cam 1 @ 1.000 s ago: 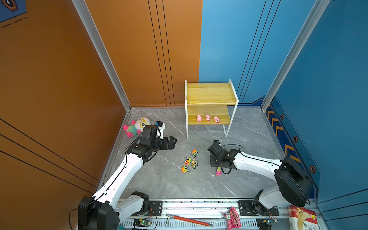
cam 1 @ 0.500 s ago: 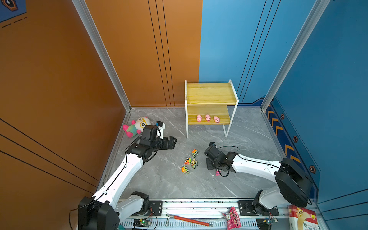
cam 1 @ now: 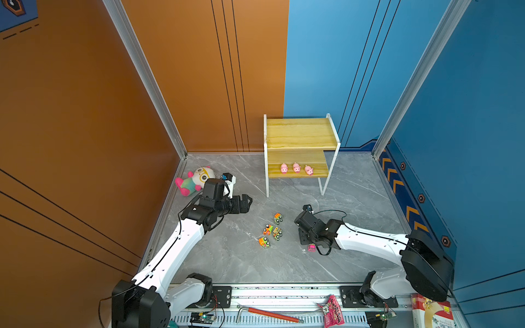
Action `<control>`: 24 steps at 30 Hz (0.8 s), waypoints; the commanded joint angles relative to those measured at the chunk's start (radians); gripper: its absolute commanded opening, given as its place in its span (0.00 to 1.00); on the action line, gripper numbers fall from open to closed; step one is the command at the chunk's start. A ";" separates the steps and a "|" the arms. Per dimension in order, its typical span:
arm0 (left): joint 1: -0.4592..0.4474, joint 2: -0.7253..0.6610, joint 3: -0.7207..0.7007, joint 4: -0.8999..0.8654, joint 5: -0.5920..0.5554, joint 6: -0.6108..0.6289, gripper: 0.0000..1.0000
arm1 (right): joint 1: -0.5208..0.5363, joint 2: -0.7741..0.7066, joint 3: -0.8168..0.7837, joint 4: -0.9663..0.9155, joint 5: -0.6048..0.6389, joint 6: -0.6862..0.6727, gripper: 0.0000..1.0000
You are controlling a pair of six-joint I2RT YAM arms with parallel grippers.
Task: Organize plastic toys on shelves
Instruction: Rotate the plastic toy at the center of the table.
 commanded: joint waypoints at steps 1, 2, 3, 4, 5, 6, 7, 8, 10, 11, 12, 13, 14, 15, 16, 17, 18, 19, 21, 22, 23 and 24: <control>0.005 0.009 0.019 -0.024 0.008 0.016 0.96 | -0.005 0.002 0.036 -0.061 0.063 -0.033 0.42; 0.006 0.010 0.020 -0.024 0.009 0.017 0.96 | -0.006 0.006 0.040 -0.070 0.067 -0.037 0.45; 0.005 0.010 0.019 -0.024 0.008 0.017 0.96 | -0.007 0.008 0.044 -0.074 0.072 -0.041 0.49; 0.005 0.013 0.020 -0.023 0.008 0.017 0.96 | -0.011 0.007 0.047 -0.078 0.072 -0.043 0.54; 0.005 0.014 0.020 -0.023 0.008 0.017 0.96 | -0.015 0.008 0.048 -0.078 0.069 -0.041 0.58; 0.006 0.014 0.020 -0.023 0.008 0.017 0.96 | -0.020 0.009 0.048 -0.078 0.065 -0.040 0.61; 0.005 0.015 0.021 -0.023 0.008 0.017 0.96 | -0.026 0.013 0.050 -0.078 0.059 -0.037 0.63; 0.005 0.015 0.021 -0.023 0.007 0.017 0.96 | -0.031 0.019 0.050 -0.079 0.050 -0.032 0.65; 0.005 0.017 0.021 -0.023 0.008 0.017 0.96 | -0.039 0.036 0.053 -0.080 0.033 -0.026 0.68; 0.005 0.018 0.021 -0.023 0.007 0.017 0.96 | -0.040 0.045 0.054 -0.080 0.030 -0.022 0.69; 0.005 0.019 0.021 -0.023 0.007 0.017 0.96 | -0.042 0.058 0.058 -0.079 0.023 -0.020 0.70; 0.005 0.020 0.021 -0.023 0.008 0.017 0.96 | -0.042 0.068 0.062 -0.078 0.020 -0.018 0.70; 0.005 0.020 0.021 -0.024 0.007 0.017 0.96 | -0.043 0.078 0.067 -0.077 0.018 -0.017 0.70; 0.006 0.020 0.021 -0.023 0.007 0.018 0.96 | -0.044 0.091 0.073 -0.077 0.014 -0.018 0.70; 0.006 0.020 0.022 -0.023 0.007 0.018 0.96 | -0.043 0.103 0.079 -0.078 0.011 -0.017 0.70; 0.006 0.020 0.021 -0.023 0.006 0.019 0.96 | -0.045 0.114 0.081 -0.078 0.005 -0.018 0.69; 0.006 0.019 0.021 -0.024 0.006 0.018 0.96 | -0.048 0.124 0.084 -0.076 -0.003 -0.018 0.68; 0.007 0.020 0.022 -0.023 0.006 0.018 0.96 | -0.050 0.131 0.085 -0.072 -0.009 -0.015 0.66; 0.006 0.019 0.021 -0.024 0.006 0.018 0.96 | -0.053 0.140 0.087 -0.070 -0.017 -0.014 0.62; 0.007 0.020 0.022 -0.024 0.006 0.018 0.96 | -0.054 0.142 0.085 -0.070 -0.019 -0.014 0.60; 0.008 0.020 0.022 -0.023 0.006 0.018 0.96 | -0.057 0.142 0.084 -0.070 -0.023 -0.014 0.57; 0.008 0.021 0.022 -0.023 0.007 0.018 0.96 | -0.058 0.142 0.082 -0.068 -0.027 -0.013 0.54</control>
